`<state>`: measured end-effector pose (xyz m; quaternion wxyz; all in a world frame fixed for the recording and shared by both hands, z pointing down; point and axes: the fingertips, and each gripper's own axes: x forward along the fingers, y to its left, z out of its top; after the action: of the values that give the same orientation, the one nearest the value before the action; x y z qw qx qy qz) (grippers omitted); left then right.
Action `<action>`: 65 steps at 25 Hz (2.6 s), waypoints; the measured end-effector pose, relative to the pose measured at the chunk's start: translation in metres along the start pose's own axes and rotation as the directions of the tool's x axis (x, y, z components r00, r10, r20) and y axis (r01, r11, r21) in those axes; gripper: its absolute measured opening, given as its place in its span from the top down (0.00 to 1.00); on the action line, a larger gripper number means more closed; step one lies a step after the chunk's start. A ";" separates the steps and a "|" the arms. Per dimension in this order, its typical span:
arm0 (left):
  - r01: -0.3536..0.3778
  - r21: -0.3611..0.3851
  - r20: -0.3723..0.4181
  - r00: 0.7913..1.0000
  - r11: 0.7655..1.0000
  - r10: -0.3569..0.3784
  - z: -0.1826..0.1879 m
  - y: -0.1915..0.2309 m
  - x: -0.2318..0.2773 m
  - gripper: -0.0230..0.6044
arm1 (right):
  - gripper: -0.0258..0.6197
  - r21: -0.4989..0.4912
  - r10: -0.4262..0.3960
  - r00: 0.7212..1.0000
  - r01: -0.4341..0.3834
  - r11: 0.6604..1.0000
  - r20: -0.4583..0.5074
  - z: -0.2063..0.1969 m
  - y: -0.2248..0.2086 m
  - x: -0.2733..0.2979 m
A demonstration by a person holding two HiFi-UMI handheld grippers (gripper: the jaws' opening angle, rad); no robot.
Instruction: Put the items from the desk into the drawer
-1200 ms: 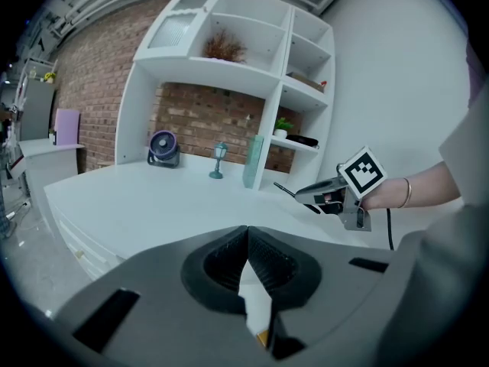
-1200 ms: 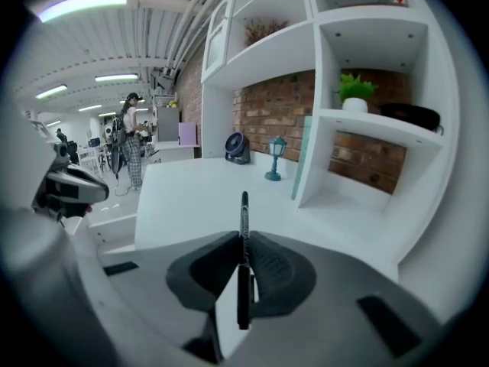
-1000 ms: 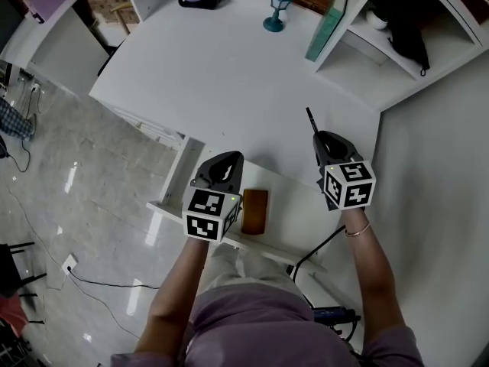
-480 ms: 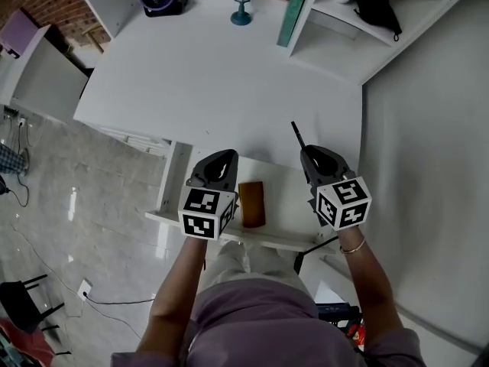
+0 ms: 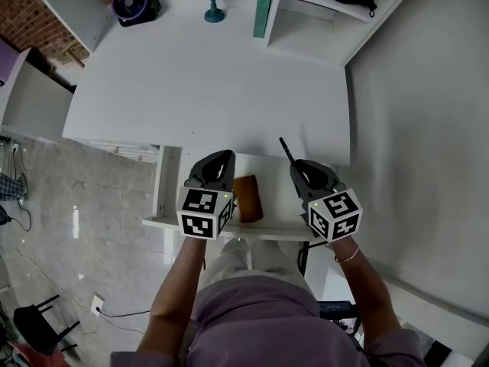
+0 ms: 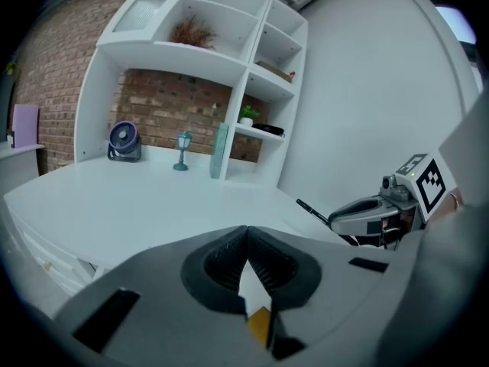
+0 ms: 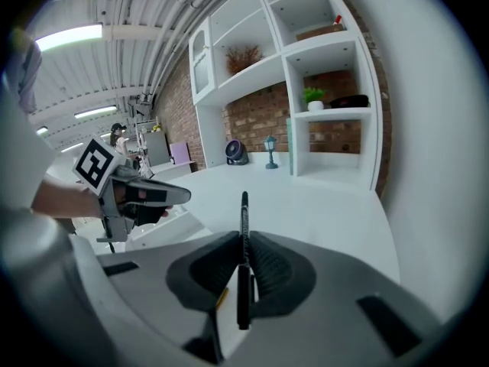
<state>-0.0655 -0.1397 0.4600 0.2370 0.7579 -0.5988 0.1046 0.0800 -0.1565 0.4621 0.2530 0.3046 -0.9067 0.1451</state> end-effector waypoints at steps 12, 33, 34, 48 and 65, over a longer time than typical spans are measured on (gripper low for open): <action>0.035 -0.002 -0.038 0.999 0.999 -0.035 -0.015 -0.017 0.011 0.97 | 0.89 0.017 0.038 0.991 -0.036 0.999 -0.129 -0.069 0.012 -0.002; -0.046 -0.041 -0.076 0.996 0.998 0.042 -0.040 -0.004 0.004 0.97 | 0.89 -0.017 0.070 0.947 -0.079 0.997 -0.314 -0.129 0.003 0.044; -0.052 -0.043 -0.078 0.996 0.998 0.049 -0.041 -0.003 0.004 0.97 | 0.89 -0.014 0.070 0.945 -0.079 0.997 -0.320 -0.131 0.001 0.046; -0.129 -0.091 -0.085 0.989 0.987 0.121 -0.054 0.017 -0.009 0.97 | 0.89 -0.048 0.046 0.909 -0.073 0.996 -0.414 -0.158 -0.007 0.081; -0.192 -0.126 -0.096 0.979 0.973 0.181 -0.063 0.036 -0.021 0.97 | 0.89 -0.078 0.030 0.880 -0.076 0.994 -0.474 -0.177 -0.005 0.114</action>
<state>-0.0975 -0.0980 0.5135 0.3015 0.6756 -0.6624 0.1174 0.0707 -0.1413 0.6714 0.4759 0.2230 -0.8317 0.1789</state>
